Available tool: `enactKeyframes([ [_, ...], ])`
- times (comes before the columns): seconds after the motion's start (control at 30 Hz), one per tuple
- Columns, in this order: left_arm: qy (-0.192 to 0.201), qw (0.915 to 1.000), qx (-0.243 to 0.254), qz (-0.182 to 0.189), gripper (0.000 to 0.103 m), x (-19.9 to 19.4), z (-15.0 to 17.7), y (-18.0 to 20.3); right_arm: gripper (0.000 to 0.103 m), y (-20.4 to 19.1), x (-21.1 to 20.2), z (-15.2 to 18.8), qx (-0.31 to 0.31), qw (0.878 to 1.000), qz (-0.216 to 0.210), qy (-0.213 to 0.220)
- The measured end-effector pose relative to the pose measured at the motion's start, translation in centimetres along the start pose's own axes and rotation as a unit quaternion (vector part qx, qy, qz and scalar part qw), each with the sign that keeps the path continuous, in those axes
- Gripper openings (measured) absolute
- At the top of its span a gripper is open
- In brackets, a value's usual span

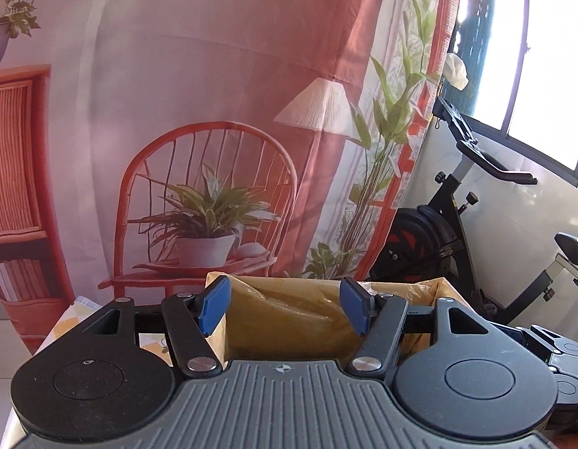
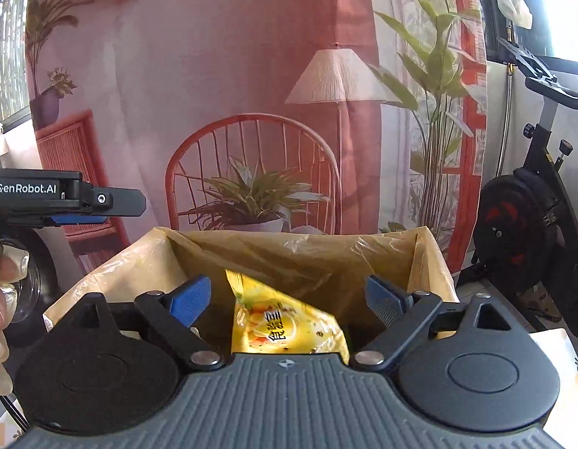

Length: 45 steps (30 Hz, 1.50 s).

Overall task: Organize snacks
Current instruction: 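Grasp the orange bag with the left gripper while the right grasps the pale green bag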

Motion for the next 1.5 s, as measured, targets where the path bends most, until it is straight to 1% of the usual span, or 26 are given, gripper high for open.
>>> enactKeyframes([
  [0.03,0.002,1.0,-0.002,-0.004,0.068,-0.4,0.1,-0.3,0.094,0.1,-0.3,-0.1,0.0,1.0,-0.002,0.002],
  [0.07,0.003,1.0,-0.004,-0.006,0.071,-0.8,0.3,-0.6,0.094,0.3,-0.6,-0.1,0.001,1.0,-0.005,0.003],
  [0.1,0.003,0.9999,-0.006,-0.008,0.08,-1.3,0.5,-0.8,0.094,0.5,-1.0,-0.2,0.004,1.0,-0.011,0.004],
  [0.17,0.01,0.9998,-0.01,-0.017,0.091,-2.5,0.9,-1.5,0.094,0.7,-1.9,-0.1,0.013,1.0,-0.025,0.005],
  [0.23,0.024,0.9992,-0.01,-0.031,0.094,-4.1,1.6,-2.1,0.094,1.0,-3.2,0.1,0.019,0.999,-0.042,0.008],
  [0.33,0.017,0.9985,-0.001,-0.053,0.095,-6.0,3.0,-2.8,0.094,1.5,-5.7,0.9,0.019,0.998,-0.062,0.019],
  [0.43,0.009,0.9979,0.004,-0.063,0.095,-7.6,5.1,-3.4,0.093,2.5,-7.7,2.1,0.016,0.998,-0.053,0.033],
  [0.53,0.008,0.9976,-0.005,-0.068,0.095,-8.9,7.2,-4.0,0.091,3.4,-9.0,3.9,0.004,0.999,-0.047,0.026],
  [0.6,0.006,0.9971,-0.015,-0.074,0.095,-9.6,8.4,-4.3,0.089,3.9,-9.8,5.4,-0.005,0.999,-0.048,0.015],
  [0.67,0.005,0.9962,-0.025,-0.084,0.095,-10.3,9.7,-4.5,0.088,4.6,-10.5,7.0,-0.006,0.999,-0.041,-0.006],
  [0.8,0.002,0.995,-0.031,-0.095,0.095,-11.1,11.8,-4.2,0.09,6.5,-11.5,10.5,0.013,0.998,-0.02,-0.061],
  [0.87,-0.003,0.9953,-0.028,-0.093,0.094,-11.3,13.2,-3.6,0.093,7.5,-11.8,12.6,0.014,0.995,0.0,-0.097],
  [0.93,-0.011,0.9959,-0.02,-0.088,0.093,-11.5,14.6,-3.0,0.095,8.6,-12.2,14.5,0.012,0.992,0.024,-0.122],
  [1.03,-0.021,0.9962,-0.012,-0.084,0.092,-11.5,16.5,-2.3,0.096,10.3,-12.8,16.7,0.022,0.986,0.056,-0.153],
  [1.2,-0.044,0.9964,-0.01,-0.071,0.089,-11.1,18.6,-1.5,0.1,12.3,-12.7,19.0,0.047,0.977,0.082,-0.192],
  [1.3,-0.052,0.9965,-0.01,-0.065,0.088,-11.1,19.7,-0.9,0.102,12.8,-12.0,20.2,0.063,0.971,0.088,-0.211],
  [1.4,-0.061,0.9965,-0.002,-0.056,0.086,-11.0,20.4,-0.4,0.102,13.1,-11.2,21.2,0.086,0.963,0.095,-0.236],
  [1.47,-0.066,0.9965,0.003,-0.05,0.084,-10.9,20.8,-0.1,0.099,13.0,-11.2,21.2,0.108,0.961,0.097,-0.236],
  [1.5,-0.069,0.9966,0.004,-0.046,0.084,-10.8,20.9,0.0,0.094,12.9,-11.2,21.2,0.117,0.961,0.091,-0.234],
])
Point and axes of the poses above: each gripper's, at about its wrist camera, not at the fingertips, and x roughly the way its jaws point, y to its right, z to its underside, the point moved 7 cm from there along x, roughly the way its jaws point, and after that the axes turned 11 degrees about x, right-handed, at the moved point
